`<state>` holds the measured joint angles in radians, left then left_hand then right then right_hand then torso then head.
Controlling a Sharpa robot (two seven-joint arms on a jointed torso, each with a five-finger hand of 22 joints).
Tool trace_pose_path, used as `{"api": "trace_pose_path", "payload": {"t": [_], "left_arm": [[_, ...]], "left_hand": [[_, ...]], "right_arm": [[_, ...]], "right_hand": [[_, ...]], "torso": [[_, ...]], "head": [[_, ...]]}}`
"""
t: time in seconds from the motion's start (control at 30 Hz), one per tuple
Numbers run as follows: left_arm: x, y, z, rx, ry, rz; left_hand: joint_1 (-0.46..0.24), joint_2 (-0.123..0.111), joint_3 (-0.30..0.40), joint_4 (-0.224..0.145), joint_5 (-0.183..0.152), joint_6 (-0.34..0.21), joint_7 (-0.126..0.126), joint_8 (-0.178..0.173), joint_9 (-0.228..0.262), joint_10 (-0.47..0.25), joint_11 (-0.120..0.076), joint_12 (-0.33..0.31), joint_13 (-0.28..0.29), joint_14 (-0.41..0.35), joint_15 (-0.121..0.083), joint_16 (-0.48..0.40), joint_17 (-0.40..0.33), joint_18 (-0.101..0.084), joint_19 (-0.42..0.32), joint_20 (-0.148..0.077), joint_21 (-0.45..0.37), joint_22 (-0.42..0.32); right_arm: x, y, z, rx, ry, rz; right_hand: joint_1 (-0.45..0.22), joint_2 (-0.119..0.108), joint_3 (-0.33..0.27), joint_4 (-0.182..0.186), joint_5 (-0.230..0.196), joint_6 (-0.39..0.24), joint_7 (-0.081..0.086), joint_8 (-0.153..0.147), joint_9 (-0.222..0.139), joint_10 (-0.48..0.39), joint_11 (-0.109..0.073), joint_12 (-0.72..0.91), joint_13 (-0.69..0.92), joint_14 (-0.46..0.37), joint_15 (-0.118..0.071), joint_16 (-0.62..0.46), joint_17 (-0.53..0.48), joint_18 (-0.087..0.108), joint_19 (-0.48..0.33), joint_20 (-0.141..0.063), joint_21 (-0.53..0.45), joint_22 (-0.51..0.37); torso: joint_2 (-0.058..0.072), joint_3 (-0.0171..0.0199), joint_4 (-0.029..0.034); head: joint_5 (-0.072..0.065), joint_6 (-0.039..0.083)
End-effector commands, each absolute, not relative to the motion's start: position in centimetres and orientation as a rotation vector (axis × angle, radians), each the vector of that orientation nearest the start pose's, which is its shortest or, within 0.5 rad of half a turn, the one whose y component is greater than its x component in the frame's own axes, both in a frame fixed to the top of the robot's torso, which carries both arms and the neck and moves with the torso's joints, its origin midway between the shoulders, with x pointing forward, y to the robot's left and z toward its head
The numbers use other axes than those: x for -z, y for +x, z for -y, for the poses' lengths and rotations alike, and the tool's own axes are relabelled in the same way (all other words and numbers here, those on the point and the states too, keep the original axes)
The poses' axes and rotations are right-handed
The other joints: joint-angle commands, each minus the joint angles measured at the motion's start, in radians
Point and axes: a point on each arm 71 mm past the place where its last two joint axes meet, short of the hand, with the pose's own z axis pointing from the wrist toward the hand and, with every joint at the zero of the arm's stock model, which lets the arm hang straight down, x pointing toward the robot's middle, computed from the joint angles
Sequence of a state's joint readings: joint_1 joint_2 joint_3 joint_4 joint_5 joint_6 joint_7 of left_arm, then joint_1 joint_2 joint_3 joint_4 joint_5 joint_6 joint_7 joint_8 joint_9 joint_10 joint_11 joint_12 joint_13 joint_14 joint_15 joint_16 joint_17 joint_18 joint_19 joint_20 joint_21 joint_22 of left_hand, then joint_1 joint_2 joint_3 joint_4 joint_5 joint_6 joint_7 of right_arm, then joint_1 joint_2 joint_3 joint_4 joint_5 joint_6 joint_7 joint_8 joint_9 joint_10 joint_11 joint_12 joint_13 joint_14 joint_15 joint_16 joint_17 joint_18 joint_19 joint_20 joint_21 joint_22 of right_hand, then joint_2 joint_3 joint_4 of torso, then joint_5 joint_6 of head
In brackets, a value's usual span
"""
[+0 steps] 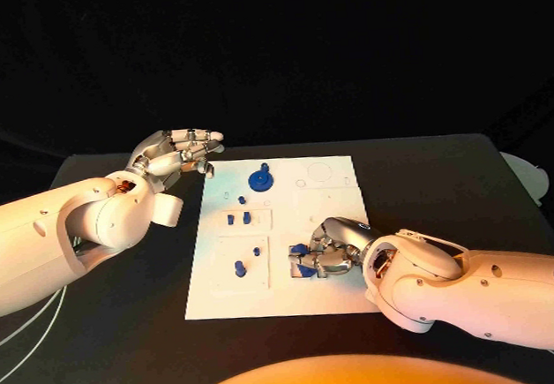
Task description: Assemble the parts on the task board
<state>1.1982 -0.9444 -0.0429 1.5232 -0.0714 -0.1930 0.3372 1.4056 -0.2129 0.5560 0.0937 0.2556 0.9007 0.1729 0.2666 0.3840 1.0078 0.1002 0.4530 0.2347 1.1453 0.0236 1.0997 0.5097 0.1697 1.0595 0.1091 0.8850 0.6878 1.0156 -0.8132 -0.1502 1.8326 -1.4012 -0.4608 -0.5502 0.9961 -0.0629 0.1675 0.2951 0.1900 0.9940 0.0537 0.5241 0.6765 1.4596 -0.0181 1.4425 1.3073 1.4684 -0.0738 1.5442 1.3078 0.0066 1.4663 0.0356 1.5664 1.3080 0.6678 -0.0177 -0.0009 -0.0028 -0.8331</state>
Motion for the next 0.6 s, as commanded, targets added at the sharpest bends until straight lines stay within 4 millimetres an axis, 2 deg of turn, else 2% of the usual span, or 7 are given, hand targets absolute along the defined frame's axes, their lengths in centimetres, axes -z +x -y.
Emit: {"api": "trace_pose_path", "payload": {"t": [0.03, 0.13, 0.43, 0.6], "left_arm": [[18.05, 48.38, -25.09, 1.539, -1.070, -1.510], [18.05, 48.37, -25.10, 1.539, -1.070, -1.510], [18.05, 48.37, -25.19, 1.537, -1.071, -1.509], [18.05, 48.37, -25.20, 1.536, -1.071, -1.509]], "left_hand": [[-0.001, 0.012, -0.005, 0.003, 0.005, 0.002, -0.001, 0.007, 0.000, -0.006, 0.000, 0.008, 0.002, -0.007, -0.001, -0.001, -0.002, 0.015, 0.008, 0.001, -0.008, -0.002], [-0.001, 0.012, -0.005, 0.003, 0.005, 0.002, -0.001, 0.007, 0.000, -0.006, 0.000, 0.008, 0.002, -0.007, -0.001, -0.001, -0.002, 0.015, 0.008, 0.001, -0.008, -0.002], [-0.001, 0.012, -0.005, 0.003, 0.005, 0.002, -0.001, 0.007, 0.000, -0.006, 0.000, 0.008, 0.002, -0.007, -0.001, -0.001, -0.002, 0.015, 0.008, 0.001, -0.008, -0.002], [-0.001, 0.012, -0.005, 0.003, 0.005, 0.002, -0.001, 0.007, 0.000, -0.006, 0.000, 0.008, 0.002, -0.007, -0.001, -0.001, -0.002, 0.015, 0.008, 0.001, -0.008, -0.002]], "right_arm": [[27.26, 36.21, 12.63, -0.609, 0.097, -1.994], [27.24, 36.23, 12.65, -0.600, 0.086, -1.990], [26.93, 36.03, 12.54, -0.603, 0.055, -1.965], [26.62, 35.87, 12.56, -0.615, 0.050, -1.938]], "right_hand": [[-0.027, 0.001, -0.025, 0.000, -0.054, -0.004, -0.006, 0.007, 0.002, 0.026, -0.003, 0.000, 0.147, 0.085, -0.008, -0.002, 0.176, -0.007, 0.105, -0.007, 0.004, 0.263], [-0.066, 0.003, -0.066, 0.000, -0.121, -0.009, -0.005, 0.014, 0.003, 0.023, -0.003, -0.006, 0.143, 0.085, -0.008, -0.003, 0.173, -0.007, 0.105, -0.008, 0.004, 0.263], [-0.102, 0.001, -0.146, 0.000, -0.138, -0.014, -0.004, 0.025, 0.004, 0.023, -0.002, -0.009, 0.144, 0.084, -0.008, -0.004, 0.173, -0.007, 0.105, -0.007, 0.004, 0.263], [-0.105, 0.004, -0.155, 0.000, -0.138, -0.014, -0.004, 0.027, 0.004, 0.024, -0.003, -0.008, 0.145, 0.085, -0.008, -0.003, 0.174, -0.007, 0.105, -0.007, 0.004, 0.263]], "torso": [[0.000, 0.0002, 0.0001], [0.000, 0.0000, 0.0004], [0.001, 0.0005, 0.0011], [0.001, 0.0008, 0.0019]], "head": [[-0.001, 0.001], [-0.002, 0.000], [-0.003, -0.001], [-0.005, 0.000]]}}
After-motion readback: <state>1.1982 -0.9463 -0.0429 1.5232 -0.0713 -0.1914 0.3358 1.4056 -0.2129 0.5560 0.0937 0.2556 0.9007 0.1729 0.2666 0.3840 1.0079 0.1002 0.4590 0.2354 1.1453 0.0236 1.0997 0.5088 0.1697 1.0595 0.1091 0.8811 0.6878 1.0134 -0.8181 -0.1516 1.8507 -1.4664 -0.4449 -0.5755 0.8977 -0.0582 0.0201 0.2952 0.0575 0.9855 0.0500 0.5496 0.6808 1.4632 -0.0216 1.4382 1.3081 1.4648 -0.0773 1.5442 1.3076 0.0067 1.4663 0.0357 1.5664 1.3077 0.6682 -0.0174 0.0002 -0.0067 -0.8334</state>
